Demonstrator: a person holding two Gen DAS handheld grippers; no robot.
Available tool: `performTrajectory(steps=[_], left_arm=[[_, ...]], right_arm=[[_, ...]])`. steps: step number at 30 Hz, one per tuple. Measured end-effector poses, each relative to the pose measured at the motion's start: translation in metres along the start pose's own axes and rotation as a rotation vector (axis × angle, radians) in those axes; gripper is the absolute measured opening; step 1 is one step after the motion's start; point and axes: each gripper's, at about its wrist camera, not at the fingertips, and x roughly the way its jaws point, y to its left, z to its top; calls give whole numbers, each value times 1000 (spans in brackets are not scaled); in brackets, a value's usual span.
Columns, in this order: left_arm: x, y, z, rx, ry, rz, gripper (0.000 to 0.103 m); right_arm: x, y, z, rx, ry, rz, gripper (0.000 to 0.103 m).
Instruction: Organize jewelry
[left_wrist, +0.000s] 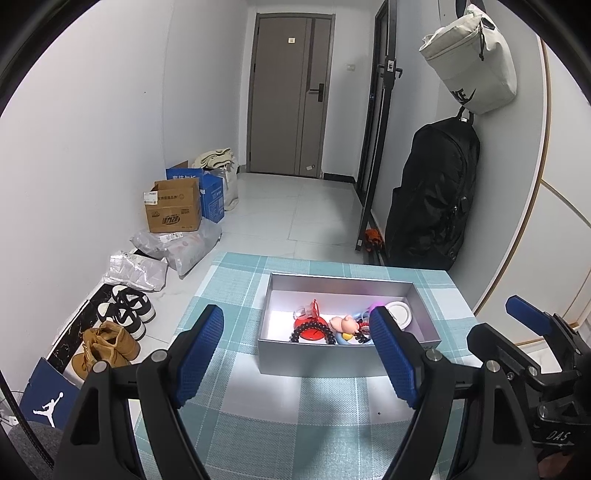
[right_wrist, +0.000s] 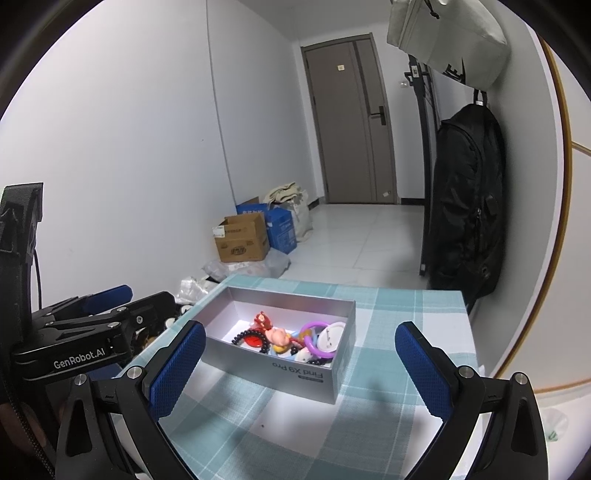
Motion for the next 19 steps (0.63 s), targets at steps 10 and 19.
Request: performTrajectory(steps=[10, 19], left_arm=[[2, -1, -1, 7, 7, -13, 78], [4, -1, -3, 5, 12, -23, 78]], right_arm=[[0, 1, 0, -4, 0, -1, 103], [1, 0, -1, -7, 6, -2, 103]])
